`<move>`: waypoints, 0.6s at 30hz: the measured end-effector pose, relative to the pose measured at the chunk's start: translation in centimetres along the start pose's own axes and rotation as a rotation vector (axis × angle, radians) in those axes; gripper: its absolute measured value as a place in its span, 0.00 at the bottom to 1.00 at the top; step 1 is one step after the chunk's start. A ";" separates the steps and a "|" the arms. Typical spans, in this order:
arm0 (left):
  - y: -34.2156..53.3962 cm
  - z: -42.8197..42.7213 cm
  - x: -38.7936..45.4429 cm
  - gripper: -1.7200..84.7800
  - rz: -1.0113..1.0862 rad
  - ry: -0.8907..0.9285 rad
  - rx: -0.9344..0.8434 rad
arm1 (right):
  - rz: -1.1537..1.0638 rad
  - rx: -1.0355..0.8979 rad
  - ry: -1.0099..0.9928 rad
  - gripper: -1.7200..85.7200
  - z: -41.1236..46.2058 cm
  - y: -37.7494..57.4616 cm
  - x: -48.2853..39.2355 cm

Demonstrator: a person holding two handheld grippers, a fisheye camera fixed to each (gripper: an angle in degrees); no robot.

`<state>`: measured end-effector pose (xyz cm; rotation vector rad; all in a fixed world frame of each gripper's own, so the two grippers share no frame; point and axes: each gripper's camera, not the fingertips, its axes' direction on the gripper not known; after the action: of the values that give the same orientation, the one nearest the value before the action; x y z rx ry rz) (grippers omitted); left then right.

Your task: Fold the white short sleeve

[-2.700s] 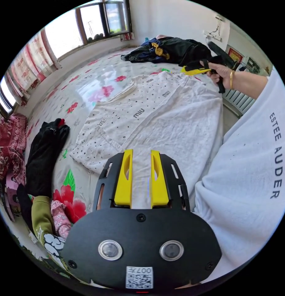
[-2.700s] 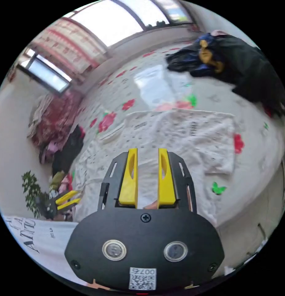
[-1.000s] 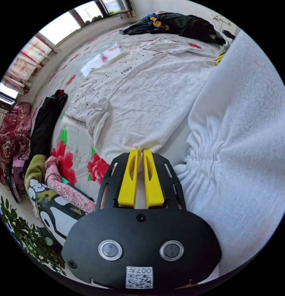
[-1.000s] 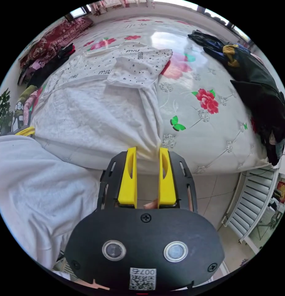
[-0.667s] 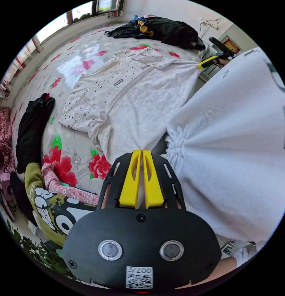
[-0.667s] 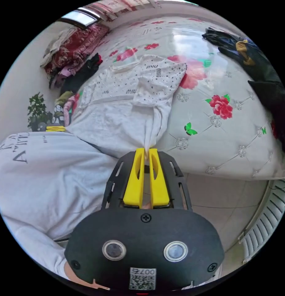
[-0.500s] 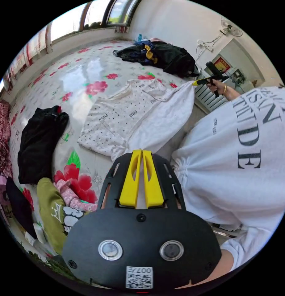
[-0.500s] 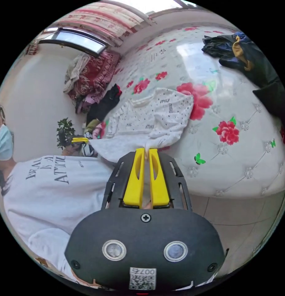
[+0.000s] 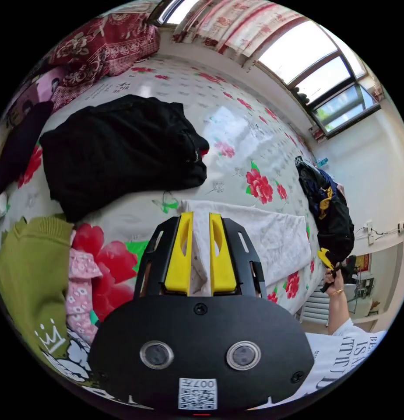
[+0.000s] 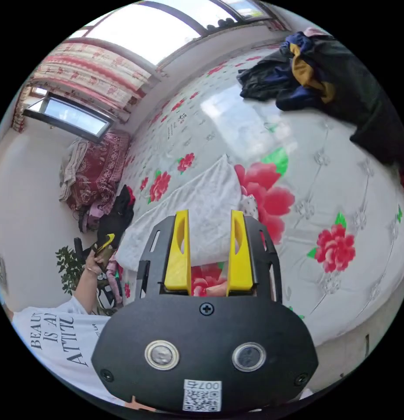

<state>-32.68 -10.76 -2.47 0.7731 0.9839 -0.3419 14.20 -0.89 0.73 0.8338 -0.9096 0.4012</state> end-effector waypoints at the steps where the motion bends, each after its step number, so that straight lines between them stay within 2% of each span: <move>1: 2.3 -0.4 -1.5 0.10 -0.019 0.018 0.004 | 0.063 0.013 0.002 0.13 -0.2 1.8 1.8; 7: 10.6 -2.3 -2.4 0.14 0.062 0.105 -0.007 | 0.272 0.044 -0.093 0.14 0.3 5.5 7.6; 10: 9.8 0.0 -2.1 0.14 0.074 -0.066 -0.100 | 0.283 0.071 -0.182 0.13 1.4 3.7 8.3; 11: 9.1 1.2 -2.9 0.13 0.046 -0.099 -0.145 | 0.288 0.070 -0.194 0.13 1.7 3.3 8.4; 13: 8.1 0.8 -3.8 0.11 0.017 -0.098 -0.112 | 0.310 0.055 -0.217 0.13 2.9 1.5 8.3; 15: 7.3 0.6 -4.5 0.11 -0.009 -0.100 -0.138 | 0.281 0.031 -0.231 0.12 3.4 0.2 7.2; 18: 7.6 -0.6 -5.7 0.10 -0.024 -0.060 -0.140 | 0.100 0.048 -0.256 0.12 2.5 -2.1 2.0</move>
<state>-31.61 -5.53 5.36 0.6212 0.9506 -0.3121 15.31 -4.18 2.26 0.8998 -1.1862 0.4102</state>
